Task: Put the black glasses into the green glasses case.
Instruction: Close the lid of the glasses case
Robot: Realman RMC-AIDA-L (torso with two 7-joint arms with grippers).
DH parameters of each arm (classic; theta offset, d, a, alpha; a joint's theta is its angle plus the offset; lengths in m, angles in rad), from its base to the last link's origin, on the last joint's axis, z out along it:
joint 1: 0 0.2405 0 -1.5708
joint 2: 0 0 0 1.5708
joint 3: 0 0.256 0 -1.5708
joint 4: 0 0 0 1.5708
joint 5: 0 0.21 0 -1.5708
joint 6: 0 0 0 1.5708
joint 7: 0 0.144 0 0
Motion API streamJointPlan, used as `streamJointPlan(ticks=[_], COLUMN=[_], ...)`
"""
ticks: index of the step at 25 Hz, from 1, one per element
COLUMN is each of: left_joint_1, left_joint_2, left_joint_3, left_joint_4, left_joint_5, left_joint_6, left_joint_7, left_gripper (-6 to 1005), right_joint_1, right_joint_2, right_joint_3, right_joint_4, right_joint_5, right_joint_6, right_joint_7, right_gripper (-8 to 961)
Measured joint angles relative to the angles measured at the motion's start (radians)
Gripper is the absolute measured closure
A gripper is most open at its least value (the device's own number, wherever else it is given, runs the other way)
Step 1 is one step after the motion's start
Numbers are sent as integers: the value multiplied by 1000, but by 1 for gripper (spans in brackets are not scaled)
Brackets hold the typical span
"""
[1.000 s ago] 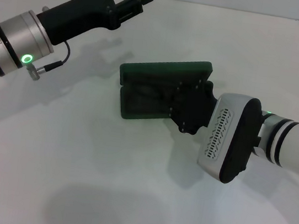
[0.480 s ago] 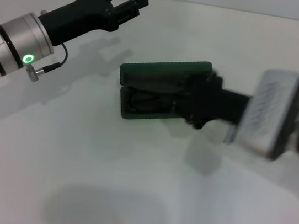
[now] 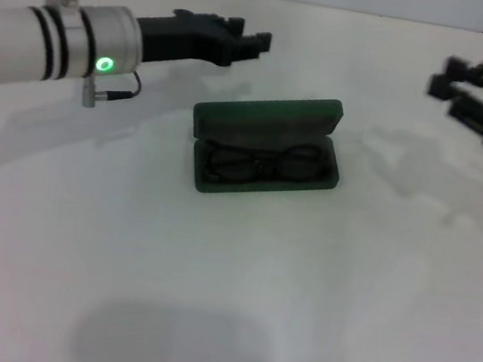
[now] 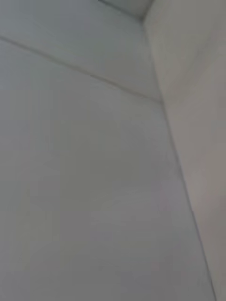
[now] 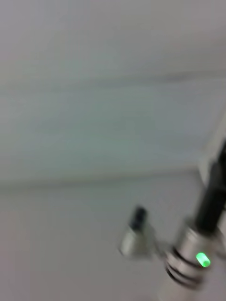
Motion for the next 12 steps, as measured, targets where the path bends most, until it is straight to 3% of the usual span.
streamJointPlan(ticks=[5,12], left_joint_1=[-30,-44], left_joint_2=[-5,-5], left_joint_3=[67,150], left_joint_4=[23,24], left_joint_5=[95,121], left_joint_6=[-35,-41], left_joint_7=[-108,-143], left_gripper=[441,440], right_joint_1=[-46,-57], right_joint_2=[14,20], right_joint_3=[92,109], right_joint_4=[0,0], right_joint_5=[6,6], right_joint_6=[5,3], right_joint_7=[17,16], right_gripper=[658,420])
